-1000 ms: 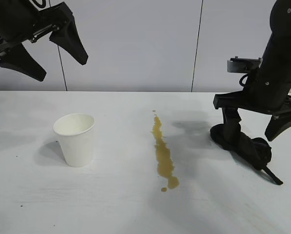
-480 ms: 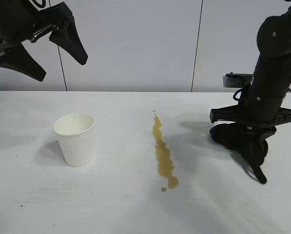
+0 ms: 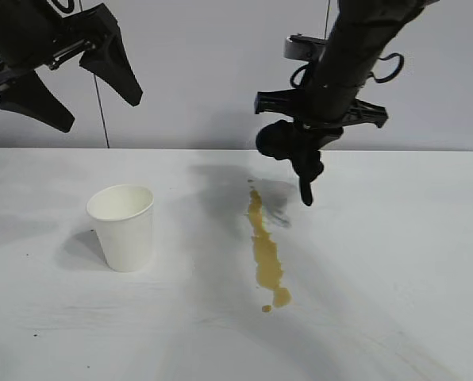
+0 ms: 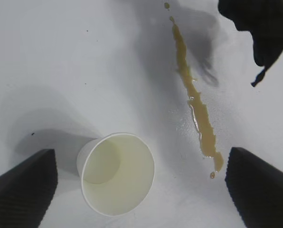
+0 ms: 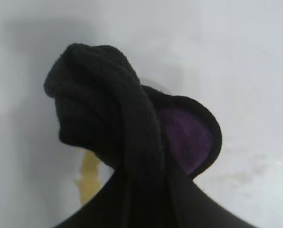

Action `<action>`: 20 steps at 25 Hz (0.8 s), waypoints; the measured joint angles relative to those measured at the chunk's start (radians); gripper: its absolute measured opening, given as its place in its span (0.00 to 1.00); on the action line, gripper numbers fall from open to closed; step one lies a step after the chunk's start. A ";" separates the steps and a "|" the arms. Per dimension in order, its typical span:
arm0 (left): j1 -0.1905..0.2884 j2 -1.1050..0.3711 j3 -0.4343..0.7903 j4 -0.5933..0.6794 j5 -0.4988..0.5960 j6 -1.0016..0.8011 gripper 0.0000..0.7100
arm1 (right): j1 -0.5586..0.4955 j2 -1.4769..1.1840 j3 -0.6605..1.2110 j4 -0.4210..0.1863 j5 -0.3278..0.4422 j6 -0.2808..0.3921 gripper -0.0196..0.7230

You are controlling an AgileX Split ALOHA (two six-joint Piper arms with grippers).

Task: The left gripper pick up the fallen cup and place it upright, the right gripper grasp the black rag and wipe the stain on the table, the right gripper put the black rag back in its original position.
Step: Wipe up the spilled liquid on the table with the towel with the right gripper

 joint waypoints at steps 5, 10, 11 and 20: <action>0.000 0.000 0.000 0.000 0.000 0.000 0.98 | 0.035 0.218 -0.215 -0.001 0.030 0.001 0.14; 0.000 0.000 0.000 0.000 -0.001 0.000 0.98 | 0.058 0.309 -0.380 -0.008 0.105 -0.004 0.14; 0.000 0.000 0.000 0.001 -0.001 0.000 0.98 | 0.060 0.314 -0.393 -0.010 0.123 -0.009 0.14; 0.000 0.000 0.000 0.026 -0.001 0.000 0.98 | 0.078 0.298 -0.408 0.006 0.293 -0.019 0.14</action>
